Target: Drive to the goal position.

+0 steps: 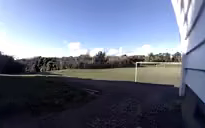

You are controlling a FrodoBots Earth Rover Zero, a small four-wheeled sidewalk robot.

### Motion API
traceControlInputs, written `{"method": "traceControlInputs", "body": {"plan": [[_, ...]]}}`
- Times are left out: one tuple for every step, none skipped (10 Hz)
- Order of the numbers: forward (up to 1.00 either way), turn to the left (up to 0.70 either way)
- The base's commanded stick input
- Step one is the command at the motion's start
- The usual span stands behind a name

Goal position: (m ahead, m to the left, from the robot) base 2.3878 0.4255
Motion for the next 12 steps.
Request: {"method": "traceControlInputs", "body": {"plan": [[0.04, 0.0], [0.04, 0.0], [0.04, 0.0], [0.04, 0.0], [0.04, 0.0], [0.04, 0.0], [0.04, 0.0], [0.01, 0.0], [0.04, 0.0], [0.02, 0.0], [0.01, 0.0], [0.03, 0.0]]}}
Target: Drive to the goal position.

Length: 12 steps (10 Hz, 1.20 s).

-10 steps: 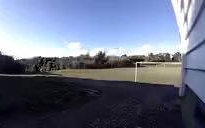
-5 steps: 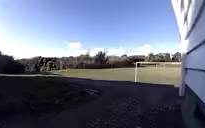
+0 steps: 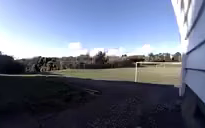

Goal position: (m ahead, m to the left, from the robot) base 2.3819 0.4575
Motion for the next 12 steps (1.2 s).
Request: {"method": "traceControlInputs", "body": {"plan": [[0.04, 0.0], [0.04, 0.0], [0.04, 0.0], [0.04, 0.0], [0.04, 0.0], [0.04, 0.0], [0.03, 0.0], [0.0, 0.0], [0.02, 0.0], [0.04, 0.0], [0.04, 0.0], [0.04, 0.0]]}}
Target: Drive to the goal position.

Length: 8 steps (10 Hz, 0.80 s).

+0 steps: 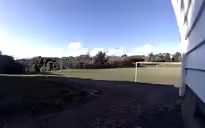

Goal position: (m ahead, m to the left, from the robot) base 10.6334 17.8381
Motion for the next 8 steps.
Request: {"method": "traceControlInputs", "body": {"plan": [[0.04, 0.0], [0.04, 0.0], [0.04, 0.0], [0.04, 0.0], [0.04, 0.0], [0.04, 0.0], [0.04, 0.0], [0.04, 0.0]]}}
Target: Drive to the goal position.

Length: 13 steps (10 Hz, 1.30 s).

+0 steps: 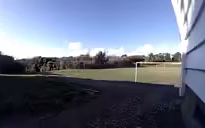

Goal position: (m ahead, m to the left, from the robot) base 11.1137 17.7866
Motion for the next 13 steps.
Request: {"method": "traceControlInputs", "body": {"plan": [[0.04, 0.0], [0.04, 0.0], [0.04, 0.0], [0.04, 0.0], [0.04, 0.0], [0.04, 0.0], [0.04, 0.0], [0.04, 0.0], [0.04, 0.0], [0.04, 0.0], [0.04, 0.0], [0.04, 0.0], [0.04, 0.0]]}}
